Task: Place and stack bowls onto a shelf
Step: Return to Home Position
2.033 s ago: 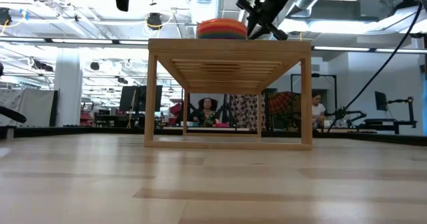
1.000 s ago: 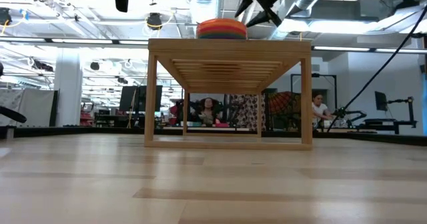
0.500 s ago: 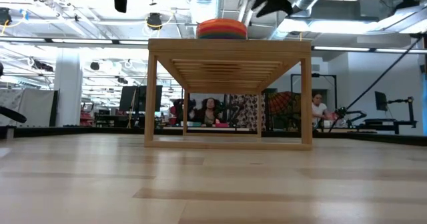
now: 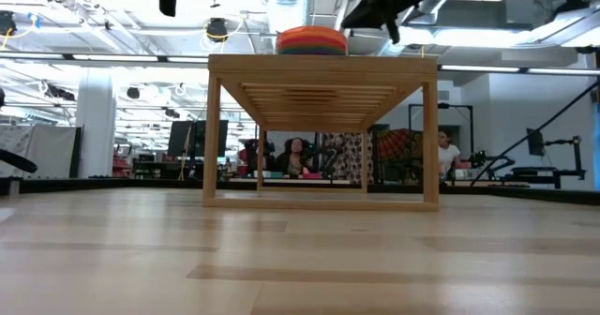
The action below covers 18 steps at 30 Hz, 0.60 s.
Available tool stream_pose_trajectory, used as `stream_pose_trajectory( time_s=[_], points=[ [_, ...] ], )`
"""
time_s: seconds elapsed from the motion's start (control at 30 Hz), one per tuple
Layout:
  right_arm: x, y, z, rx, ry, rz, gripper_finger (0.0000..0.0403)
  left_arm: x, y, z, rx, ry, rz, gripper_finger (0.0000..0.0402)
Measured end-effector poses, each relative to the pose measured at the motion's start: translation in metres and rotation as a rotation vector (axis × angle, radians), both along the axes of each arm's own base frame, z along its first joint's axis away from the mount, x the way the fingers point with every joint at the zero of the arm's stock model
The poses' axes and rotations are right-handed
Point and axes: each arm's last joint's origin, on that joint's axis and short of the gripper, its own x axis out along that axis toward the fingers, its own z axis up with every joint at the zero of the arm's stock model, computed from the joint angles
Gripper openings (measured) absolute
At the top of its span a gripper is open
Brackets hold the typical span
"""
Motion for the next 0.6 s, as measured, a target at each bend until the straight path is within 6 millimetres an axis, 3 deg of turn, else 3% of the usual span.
stream_pose_trajectory(
  time_s=[0.23,0.6],
  points=[
    [0.011,-0.002,-0.005,0.007,-0.023,0.080,0.0016,-0.001,-0.001,0.001,0.101,0.040,0.002,0.0000],
    [-0.011,0.046,0.019,-0.016,-0.011,0.257,0.0016,-0.008,-0.020,-0.007,0.037,0.116,-0.274,0.0000]
  ],
)
